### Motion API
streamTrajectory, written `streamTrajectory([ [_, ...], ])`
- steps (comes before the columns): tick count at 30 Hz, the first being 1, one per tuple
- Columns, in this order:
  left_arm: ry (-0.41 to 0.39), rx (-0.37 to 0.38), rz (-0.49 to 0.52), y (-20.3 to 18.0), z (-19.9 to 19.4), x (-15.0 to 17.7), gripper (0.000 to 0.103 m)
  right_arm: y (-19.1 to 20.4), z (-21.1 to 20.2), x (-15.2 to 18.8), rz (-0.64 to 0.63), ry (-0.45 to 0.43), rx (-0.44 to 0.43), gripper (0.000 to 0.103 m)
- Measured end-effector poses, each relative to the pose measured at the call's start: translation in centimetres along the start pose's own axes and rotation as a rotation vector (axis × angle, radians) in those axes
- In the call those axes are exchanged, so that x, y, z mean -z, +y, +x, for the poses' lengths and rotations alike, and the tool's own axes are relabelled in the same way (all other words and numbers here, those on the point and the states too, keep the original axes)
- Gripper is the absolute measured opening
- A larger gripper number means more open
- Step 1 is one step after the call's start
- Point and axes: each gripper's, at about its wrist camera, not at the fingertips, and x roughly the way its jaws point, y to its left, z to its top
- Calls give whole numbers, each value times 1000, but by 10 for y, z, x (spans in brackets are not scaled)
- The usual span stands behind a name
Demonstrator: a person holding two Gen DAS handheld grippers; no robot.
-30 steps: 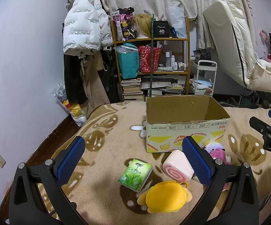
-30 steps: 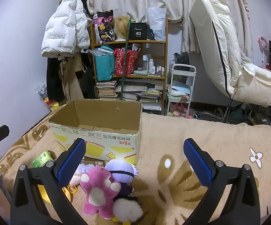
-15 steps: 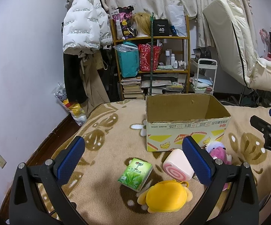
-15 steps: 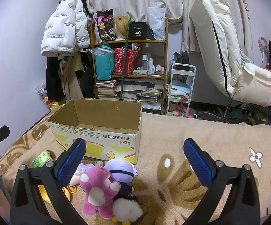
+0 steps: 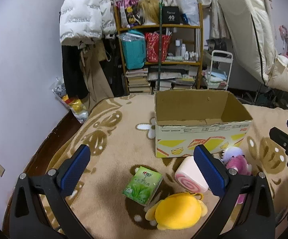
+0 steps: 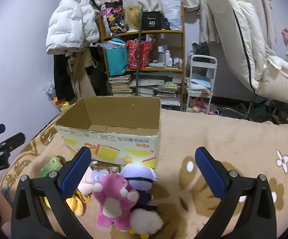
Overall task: Organize soft objects
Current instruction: 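Lower the right tool onto the pink plush bear while the left tool lowers onto the green tissue pack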
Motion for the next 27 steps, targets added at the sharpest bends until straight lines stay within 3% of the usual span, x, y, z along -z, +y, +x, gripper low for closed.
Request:
streamTrajectory([
  [5, 50, -19, 15, -1, 22, -11, 102, 5, 14, -4, 20, 22, -26, 103],
  [10, 163, 3, -30, 9, 56, -12, 102, 12, 38, -9, 14, 97, -48, 103],
  [16, 309, 24, -103, 21, 94, -4, 102, 15, 55, 1, 1, 194, -80, 103],
  [23, 435, 48, -94, 18, 120, 10, 102, 21, 80, 10, 15, 321, -138, 103],
  [27, 498, 21, -78, 16, 130, 20, 102, 31, 86, 22, -18, 379, -166, 103],
])
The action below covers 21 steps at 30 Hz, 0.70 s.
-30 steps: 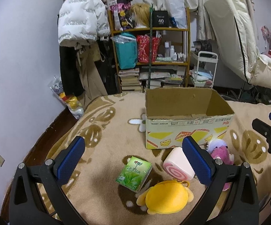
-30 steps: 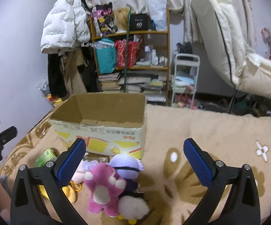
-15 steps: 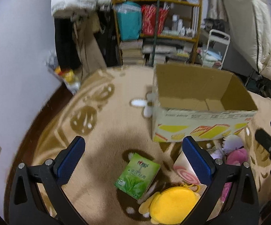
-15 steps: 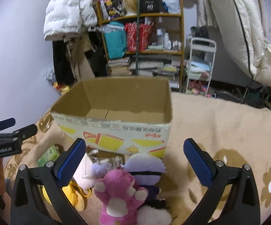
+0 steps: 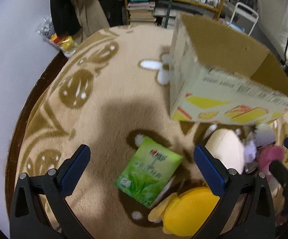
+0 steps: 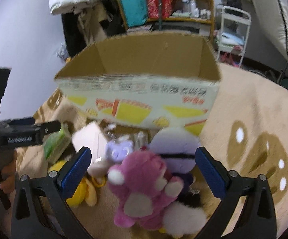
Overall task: Organize soft objects
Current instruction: 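Lower the right tool onto the pink plush bear while the left tool lowers onto the green tissue pack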
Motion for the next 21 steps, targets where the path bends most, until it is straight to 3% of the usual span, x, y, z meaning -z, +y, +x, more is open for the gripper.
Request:
streamTrajectory([
  [4, 44, 8, -1, 1, 9, 3, 102, 9, 17, 11, -64, 81, 23, 103],
  [10, 109, 21, 3, 1, 24, 7, 102, 9, 26, 16, -68, 133, 41, 87],
  [13, 140, 37, 0, 1, 32, 9, 92, 4, 26, 15, -41, 133, 47, 79],
  [17, 175, 44, 7, 1, 42, 10, 74, 0, 25, 16, -23, 134, 36, 78],
  [21, 169, 61, 5, 2, 44, 9, 70, 1, 23, 15, -31, 134, 40, 78],
])
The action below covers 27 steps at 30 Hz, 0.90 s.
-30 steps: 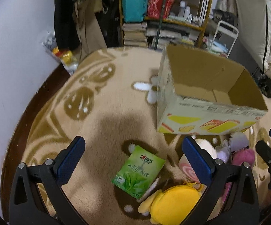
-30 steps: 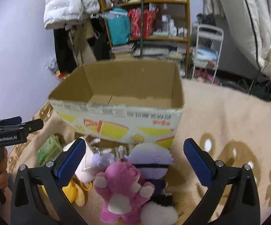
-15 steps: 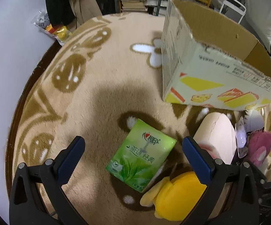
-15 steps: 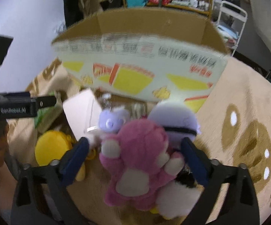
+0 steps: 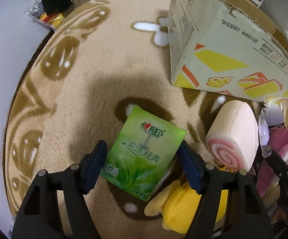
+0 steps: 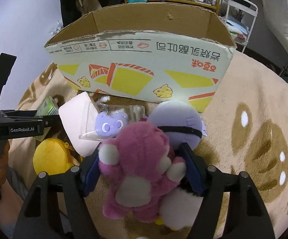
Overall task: Organize soft objects
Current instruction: 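Lower the right tool onto the pink plush bear while the left tool lowers onto the green tissue pack, then lift the pink bear with the right tool while the left tool lifts the green tissue pack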
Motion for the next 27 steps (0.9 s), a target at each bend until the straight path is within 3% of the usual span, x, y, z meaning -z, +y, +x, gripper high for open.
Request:
streamTrajectory([
  [7, -30, -5, 19, -5, -10, 6, 69, 1, -5, 0, 4, -12, -22, 76],
  [13, -103, -27, 21, -11, -29, 13, 67, -1, -17, -2, -5, -59, -32, 76],
  [23, -296, -43, 27, -19, -76, 29, 67, -3, -48, -4, 6, -193, -55, 76],
  [27, -373, -47, 47, -24, -91, 34, 67, -6, -63, -7, 10, -253, -23, 76],
])
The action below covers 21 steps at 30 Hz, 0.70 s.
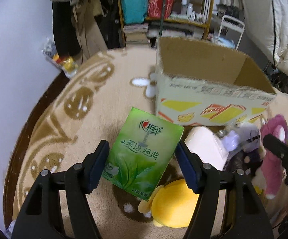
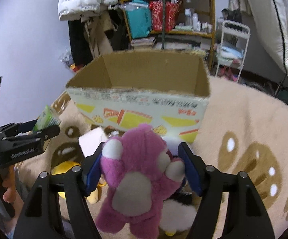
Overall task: Organize soft objects
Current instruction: 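Lift the pink bear with the right tool while the left tool lifts the green tissue pack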
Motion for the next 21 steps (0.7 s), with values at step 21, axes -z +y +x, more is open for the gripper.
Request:
streamTrajectory([
  [21, -416, -9, 68, -22, -97, -15, 67, -14, -71, -49, 42, -305, 8, 75],
])
